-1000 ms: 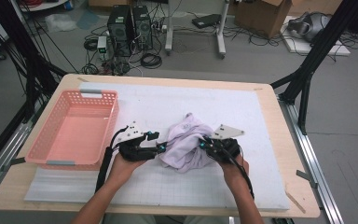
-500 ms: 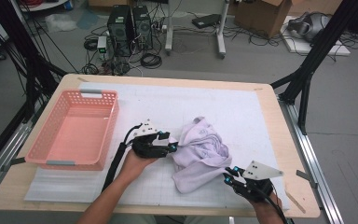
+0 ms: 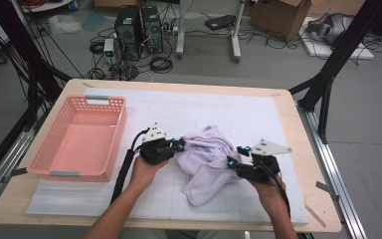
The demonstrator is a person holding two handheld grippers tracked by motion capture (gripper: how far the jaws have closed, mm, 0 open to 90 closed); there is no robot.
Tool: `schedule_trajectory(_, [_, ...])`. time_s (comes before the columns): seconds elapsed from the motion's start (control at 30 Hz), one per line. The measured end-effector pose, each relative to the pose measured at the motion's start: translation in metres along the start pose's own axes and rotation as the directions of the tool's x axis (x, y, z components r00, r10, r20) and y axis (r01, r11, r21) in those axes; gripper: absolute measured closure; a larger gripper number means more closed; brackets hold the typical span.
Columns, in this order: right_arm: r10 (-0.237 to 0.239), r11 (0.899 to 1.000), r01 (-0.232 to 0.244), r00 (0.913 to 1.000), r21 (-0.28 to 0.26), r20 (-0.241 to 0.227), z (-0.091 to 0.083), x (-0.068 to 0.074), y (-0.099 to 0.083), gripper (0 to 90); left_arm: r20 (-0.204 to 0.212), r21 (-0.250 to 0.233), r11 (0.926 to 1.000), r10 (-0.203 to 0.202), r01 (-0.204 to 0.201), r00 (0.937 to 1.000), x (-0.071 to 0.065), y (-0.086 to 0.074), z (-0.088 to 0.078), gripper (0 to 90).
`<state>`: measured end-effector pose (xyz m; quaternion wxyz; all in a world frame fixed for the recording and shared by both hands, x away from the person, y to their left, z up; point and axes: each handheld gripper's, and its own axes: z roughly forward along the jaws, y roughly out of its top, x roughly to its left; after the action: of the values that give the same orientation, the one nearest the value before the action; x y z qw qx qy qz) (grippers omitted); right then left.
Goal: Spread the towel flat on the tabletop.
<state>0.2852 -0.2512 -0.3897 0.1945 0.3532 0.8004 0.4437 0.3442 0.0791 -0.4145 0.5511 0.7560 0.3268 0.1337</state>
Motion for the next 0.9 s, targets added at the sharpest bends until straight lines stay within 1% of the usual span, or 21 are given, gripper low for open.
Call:
schedule_trajectory(0.03, [0.003,0.999,-0.002,0.9997,0.032,-0.024,0.005,0.001,-0.003,63.7,-0.022,-0.011,0.9999,-0.01,0.009,0.9997,0.003,0.002,-0.003,83.8])
schedule_trajectory(0.07, [-0.007,0.999,0.009,0.999,0.049,-0.045,0.007,0.003,-0.009,72.7,-0.033,-0.015,0.9998,-0.012,0.011,0.9994,0.006,0.003,-0.005,83.9])
schedule_trajectory(0.1, [-0.007,0.998,0.01,0.9983,0.057,-0.057,0.006,0.005,-0.013,76.1,-0.052,-0.024,0.9996,-0.017,0.016,0.9985,0.009,0.003,-0.008,83.9])
schedule_trajectory(0.13, [-0.011,0.998,0.016,0.9975,0.06,-0.07,0.001,0.007,-0.02,79.3,-0.054,-0.025,0.9994,-0.024,0.022,0.9983,0.011,0.004,-0.008,83.9])
schedule_trajectory(0.17, [-0.015,0.998,0.02,0.997,0.064,-0.076,-0.002,0.008,-0.024,80.4,-0.06,-0.02,0.9996,-0.023,0.021,0.9979,0.013,0.004,-0.009,83.9])
schedule_trajectory(0.23, [-0.013,0.996,0.02,0.9959,0.082,-0.09,-0.013,0.012,-0.037,82.2,-0.086,-0.014,0.9998,-0.019,0.018,0.9961,0.016,0.003,-0.01,83.9])
schedule_trajectory(0.33, [-0.013,0.995,0.025,0.9931,0.101,-0.117,-0.034,0.016,-0.055,82.6,-0.112,0.001,0.9997,-0.025,0.025,0.9934,0.017,0.003,-0.012,83.9])
schedule_trajectory(0.4, [-0.014,0.993,0.03,0.9904,0.114,-0.138,-0.045,0.017,-0.063,82.3,-0.11,0.014,0.9998,-0.015,0.017,0.9938,0.016,0.002,-0.013,83.8])
schedule_trajectory(0.43, [-0.014,0.993,0.031,0.9893,0.115,-0.145,-0.048,0.017,-0.064,81.0,-0.107,0.022,0.9997,-0.001,0.003,0.9943,0.015,0.001,-0.015,83.8])
schedule_trajectory(0.47, [-0.014,0.994,0.029,0.9893,0.107,-0.145,-0.051,0.016,-0.065,78.5,-0.103,0.024,0.9997,0.005,-0.003,0.9947,0.015,-0.001,-0.016,83.7])
schedule_trajectory(0.5, [-0.013,0.996,0.025,0.9898,0.089,-0.142,-0.053,0.015,-0.062,74.4,-0.098,0.021,0.9998,-0.001,0.003,0.9952,0.015,-0.002,-0.017,83.2])
schedule_trajectory(0.53, [-0.007,0.997,0.017,0.9912,0.078,-0.132,-0.054,0.014,-0.06,67.6,-0.083,0.027,0.9996,-0.004,0.006,0.9965,0.016,-0.003,-0.018,81.9])
schedule_trajectory(0.57, [0.004,0.999,0.001,0.9941,0.047,-0.108,-0.052,0.011,-0.054,61.8,-0.077,0.024,0.9997,-0.008,0.01,0.997,0.017,-0.003,-0.017,77.8])
schedule_trajectory(0.63, [0.024,1.0,-0.023,0.9967,0.006,-0.077,-0.047,0.005,-0.044,57.8,-0.063,0.015,0.9997,-0.018,0.019,0.9979,0.017,-0.002,-0.016,64.9])
schedule_trajectory(0.67, [0.032,0.999,-0.033,0.9986,-0.015,-0.042,-0.041,0.0,-0.037,55.9,-0.054,0.017,0.9995,-0.026,0.027,0.9982,0.016,-0.002,-0.015,58.8])
schedule_trajectory(0.7, [0.042,0.999,-0.043,0.9988,-0.024,-0.024,-0.034,-0.004,-0.031,54.4,-0.039,0.022,0.9993,-0.028,0.029,0.9988,0.016,-0.001,-0.014,54.1])
schedule_trajectory(0.73, [0.046,0.999,-0.047,0.9988,-0.027,-0.013,-0.028,-0.007,-0.027,51.6,-0.033,0.033,0.9991,-0.028,0.029,0.9991,0.015,-0.002,-0.011,51.7])
schedule_trajectory(0.77, [0.047,0.999,-0.047,0.9989,-0.024,-0.001,-0.015,-0.011,-0.019,50.1,-0.027,0.046,0.9985,-0.028,0.029,0.9993,0.014,-0.003,-0.008,49.5])
schedule_trajectory(0.8, [0.035,0.999,-0.035,0.9994,-0.01,-0.004,-0.003,-0.013,-0.012,49.2,-0.018,0.063,0.9975,-0.03,0.031,0.9994,0.013,-0.004,-0.005,48.7])
schedule_trajectory(0.87, [0.006,1.0,-0.006,1.0,0.02,-0.001,0.019,-0.013,-0.001,47.2,-0.007,0.091,0.9949,-0.043,0.043,0.9991,0.012,-0.008,0.0,48.9])
schedule_trajectory(0.9, [-0.013,0.999,0.013,0.9999,0.05,-0.005,0.032,-0.013,0.005,47.9,-0.003,0.106,0.9932,-0.047,0.047,0.9989,0.012,-0.009,0.003,50.1])
